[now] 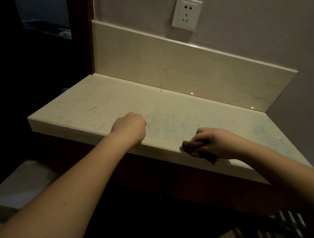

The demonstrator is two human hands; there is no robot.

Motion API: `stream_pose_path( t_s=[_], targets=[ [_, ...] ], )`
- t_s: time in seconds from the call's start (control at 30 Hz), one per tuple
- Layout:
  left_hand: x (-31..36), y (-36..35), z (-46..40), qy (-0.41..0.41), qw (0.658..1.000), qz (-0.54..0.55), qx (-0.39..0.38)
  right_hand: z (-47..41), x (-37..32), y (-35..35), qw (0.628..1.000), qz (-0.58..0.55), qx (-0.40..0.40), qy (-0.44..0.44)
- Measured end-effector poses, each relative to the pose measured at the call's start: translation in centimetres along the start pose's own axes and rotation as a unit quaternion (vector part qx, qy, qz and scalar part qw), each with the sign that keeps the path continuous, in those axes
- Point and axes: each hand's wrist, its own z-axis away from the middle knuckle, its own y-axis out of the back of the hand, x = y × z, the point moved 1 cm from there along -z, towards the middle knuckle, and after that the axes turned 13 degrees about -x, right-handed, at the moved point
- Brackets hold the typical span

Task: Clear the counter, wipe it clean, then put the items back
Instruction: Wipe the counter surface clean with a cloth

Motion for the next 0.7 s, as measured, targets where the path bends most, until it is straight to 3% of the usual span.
stream_pose_path(
  t_s=[0.13, 0.33, 0.7],
  targets=[
    [-0.2, 0.2, -0.1, 0.004, 1.0, 0.018, -0.008, -0.8, -0.5, 0.6, 1.0, 0.007, 0.004, -0.005],
    [0.1, 0.6, -0.1, 0.034, 0.997, 0.061, -0.028, -4.6, -3.6, 0.1, 0.997, -0.002, 0.077, 0.027],
    [0.3, 0.8, -0.1, 0.049, 0.993, 0.101, 0.033, -0.5, 2.6, 0.3, 0.996, 0.056, 0.027, 0.065]
  ],
)
